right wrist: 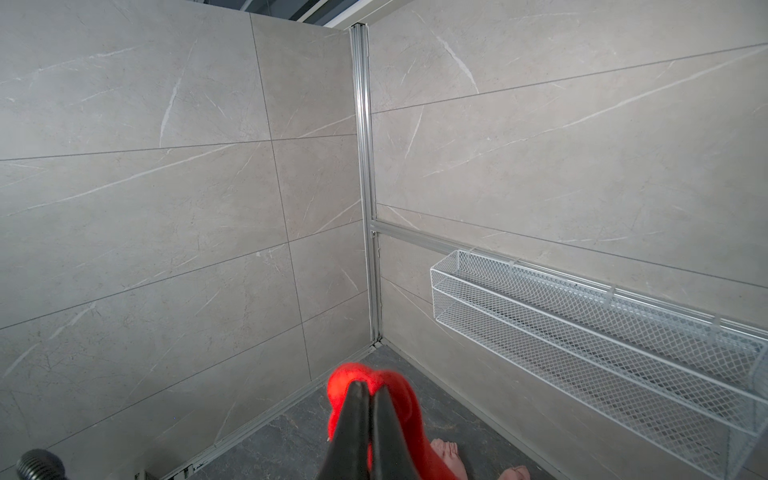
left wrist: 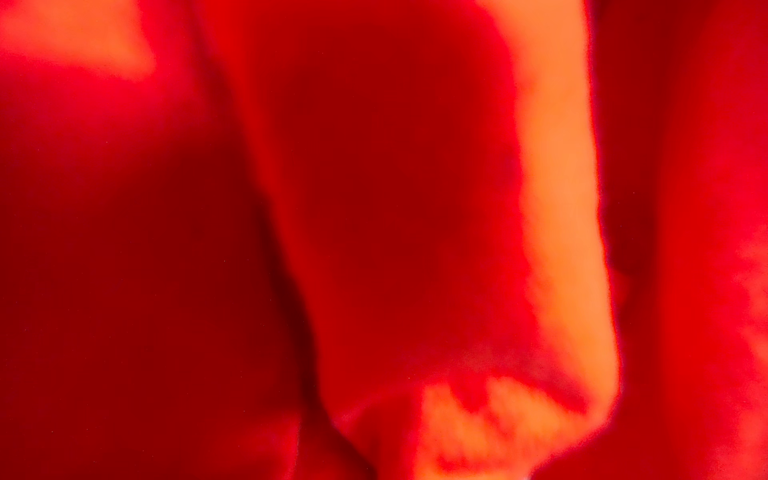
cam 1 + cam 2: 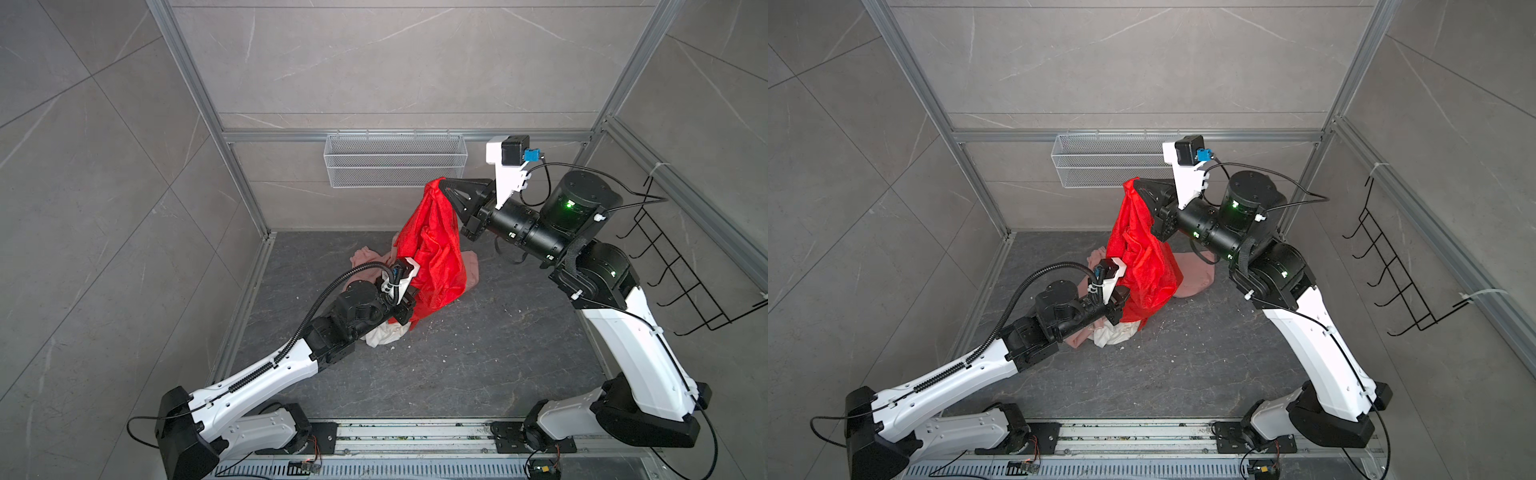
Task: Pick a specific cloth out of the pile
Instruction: 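Grasp the lower red cloth with the left gripper while the right gripper holds it up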
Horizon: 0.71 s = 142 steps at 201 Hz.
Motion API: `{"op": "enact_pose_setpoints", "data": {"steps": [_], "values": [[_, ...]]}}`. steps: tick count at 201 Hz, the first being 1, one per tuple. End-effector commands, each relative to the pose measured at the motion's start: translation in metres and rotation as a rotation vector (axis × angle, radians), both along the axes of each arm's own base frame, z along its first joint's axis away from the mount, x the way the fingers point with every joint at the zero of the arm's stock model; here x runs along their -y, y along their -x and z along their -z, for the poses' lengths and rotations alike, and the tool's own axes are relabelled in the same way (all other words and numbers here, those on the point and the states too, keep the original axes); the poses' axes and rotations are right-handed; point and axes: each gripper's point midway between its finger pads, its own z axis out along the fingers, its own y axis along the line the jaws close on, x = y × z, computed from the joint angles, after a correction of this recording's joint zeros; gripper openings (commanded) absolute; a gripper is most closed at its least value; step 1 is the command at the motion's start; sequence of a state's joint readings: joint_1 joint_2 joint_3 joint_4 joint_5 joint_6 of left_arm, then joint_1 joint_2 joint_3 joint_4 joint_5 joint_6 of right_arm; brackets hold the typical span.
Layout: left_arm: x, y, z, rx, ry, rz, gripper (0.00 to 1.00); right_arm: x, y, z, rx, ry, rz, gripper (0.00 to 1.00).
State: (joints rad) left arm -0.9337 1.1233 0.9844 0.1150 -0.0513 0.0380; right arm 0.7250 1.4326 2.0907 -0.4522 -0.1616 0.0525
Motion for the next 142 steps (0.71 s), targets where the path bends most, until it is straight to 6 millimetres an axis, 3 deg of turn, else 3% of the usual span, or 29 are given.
{"op": "enact_pose_setpoints", "data": {"steps": [1,74,142], "values": [[-0.007,0.008,-0.054,0.097,0.099,0.010,0.00,0.009,0.008,-0.030,0.065,-0.068,0.001,0.00],[-0.016,-0.001,-0.072,0.137,0.124,-0.062,0.00,0.011,0.012,-0.042,0.078,-0.082,-0.008,0.00],[-0.019,0.002,-0.108,0.222,0.153,-0.061,0.00,0.014,0.015,-0.044,0.078,-0.083,-0.004,0.00]]}}
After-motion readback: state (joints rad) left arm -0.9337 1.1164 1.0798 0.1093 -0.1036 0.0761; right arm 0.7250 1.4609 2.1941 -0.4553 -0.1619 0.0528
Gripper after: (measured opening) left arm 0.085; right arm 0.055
